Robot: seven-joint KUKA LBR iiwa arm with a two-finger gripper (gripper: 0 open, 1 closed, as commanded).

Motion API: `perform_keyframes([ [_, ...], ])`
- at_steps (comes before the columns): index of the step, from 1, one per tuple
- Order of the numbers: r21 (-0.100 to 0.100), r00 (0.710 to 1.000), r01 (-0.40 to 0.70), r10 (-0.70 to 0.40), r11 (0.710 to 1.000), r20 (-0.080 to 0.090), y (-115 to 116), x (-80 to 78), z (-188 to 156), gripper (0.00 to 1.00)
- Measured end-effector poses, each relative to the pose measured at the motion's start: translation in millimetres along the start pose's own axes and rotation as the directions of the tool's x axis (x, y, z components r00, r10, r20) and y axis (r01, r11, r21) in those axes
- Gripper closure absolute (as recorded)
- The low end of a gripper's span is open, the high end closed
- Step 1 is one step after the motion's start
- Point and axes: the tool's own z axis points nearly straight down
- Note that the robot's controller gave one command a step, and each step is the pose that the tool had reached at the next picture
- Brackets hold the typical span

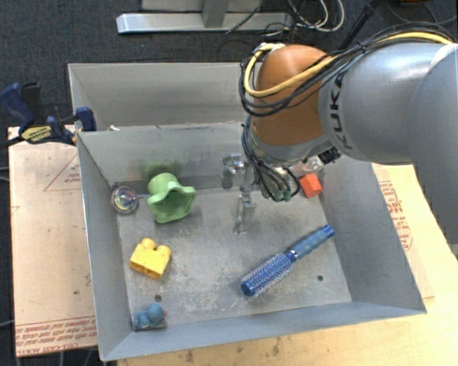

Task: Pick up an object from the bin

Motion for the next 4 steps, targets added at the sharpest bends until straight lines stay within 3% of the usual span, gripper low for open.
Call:
perform_keyframes([
  [1, -0.002, 0.91, 0.414, -0.414, 0.91, -0.002, 102.7, 35.6, 43.8, 0.0],
  [2, -0.003, 0.728, 0.686, -0.686, 0.728, -0.002, 156.3, 52.2, 89.4, 0.0],
  [3, -0.001, 0.731, 0.683, -0.683, 0.731, 0.0, 154.3, 50.4, 87.8, 1.0],
  [4, 0.003, 0.787, 0.617, -0.617, 0.787, 0.011, 171.0, 55.4, -142.4, 1.0],
])
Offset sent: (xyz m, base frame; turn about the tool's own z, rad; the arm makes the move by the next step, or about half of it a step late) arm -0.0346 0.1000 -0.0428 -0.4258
